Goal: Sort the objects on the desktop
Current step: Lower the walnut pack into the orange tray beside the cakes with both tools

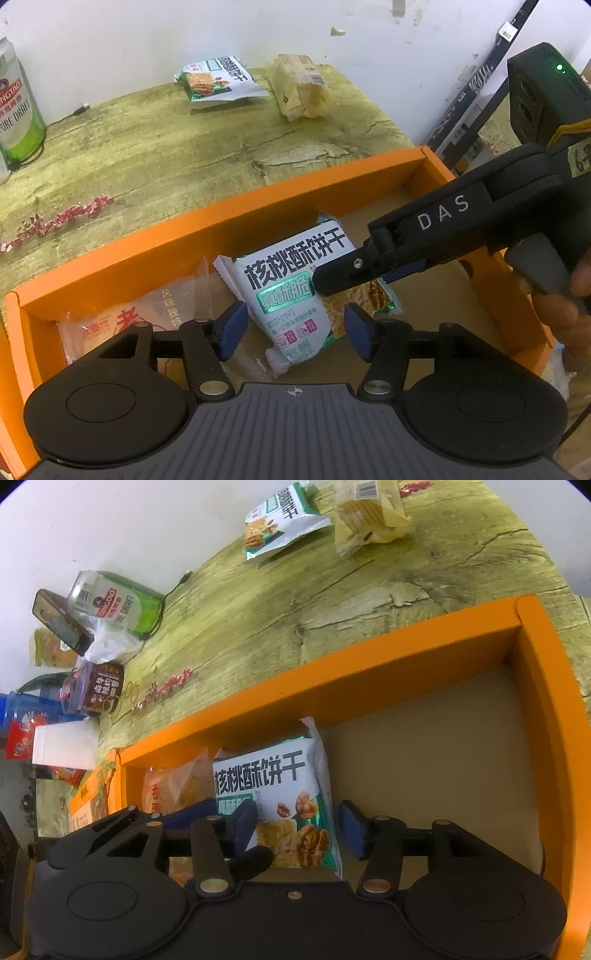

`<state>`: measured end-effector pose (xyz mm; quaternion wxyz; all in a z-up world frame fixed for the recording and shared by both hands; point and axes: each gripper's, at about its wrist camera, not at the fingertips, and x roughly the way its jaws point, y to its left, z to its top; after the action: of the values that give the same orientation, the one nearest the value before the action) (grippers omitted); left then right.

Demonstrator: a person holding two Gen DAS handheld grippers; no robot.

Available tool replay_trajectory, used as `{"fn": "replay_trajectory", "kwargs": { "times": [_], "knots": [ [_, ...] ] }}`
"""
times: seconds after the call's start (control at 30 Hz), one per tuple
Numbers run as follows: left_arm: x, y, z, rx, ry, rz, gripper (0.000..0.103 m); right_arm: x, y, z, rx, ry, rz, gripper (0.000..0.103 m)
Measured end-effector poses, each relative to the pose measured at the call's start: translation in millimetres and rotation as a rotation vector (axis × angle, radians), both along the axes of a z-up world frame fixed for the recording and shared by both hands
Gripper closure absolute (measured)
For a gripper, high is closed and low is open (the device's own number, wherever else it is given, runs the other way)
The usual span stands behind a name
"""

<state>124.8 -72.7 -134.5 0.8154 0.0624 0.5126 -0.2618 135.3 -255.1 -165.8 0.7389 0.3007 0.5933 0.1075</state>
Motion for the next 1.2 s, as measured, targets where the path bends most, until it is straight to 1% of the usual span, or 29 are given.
{"fn": "replay_trajectory", "kwargs": {
  "times": [0.17,0.3,0.37,0.73,1.0,1.1,1.2],
  "knots": [
    [-5,1,7,-0.022,-0.007,-0.017,0.044,-3,-5,4,0.008,-0.014,-0.016,0.054],
    [-6,-8,5,-0.016,-0.007,-0.047,0.044,-3,-7,1,0.023,-0.008,-0.027,0.054],
    [-5,-12,3,-0.013,-0.01,-0.056,0.044,-5,-6,1,0.025,-0.009,-0.028,0.059],
    [-4,-18,2,-0.03,-0.016,-0.079,0.044,-12,-5,-1,0.026,-0.001,-0.036,0.059],
    [-10,-3,13,-0.036,-0.018,-0.048,0.043,-17,-12,5,0.024,-0.018,-0.07,0.059],
    [-10,2,10,-0.027,-0.002,-0.037,0.042,-18,-14,6,0.025,-0.02,-0.072,0.059],
    [-8,-1,4,-0.013,0.014,-0.045,0.041,-18,-13,5,0.023,-0.018,-0.067,0.059]
  ]
}}
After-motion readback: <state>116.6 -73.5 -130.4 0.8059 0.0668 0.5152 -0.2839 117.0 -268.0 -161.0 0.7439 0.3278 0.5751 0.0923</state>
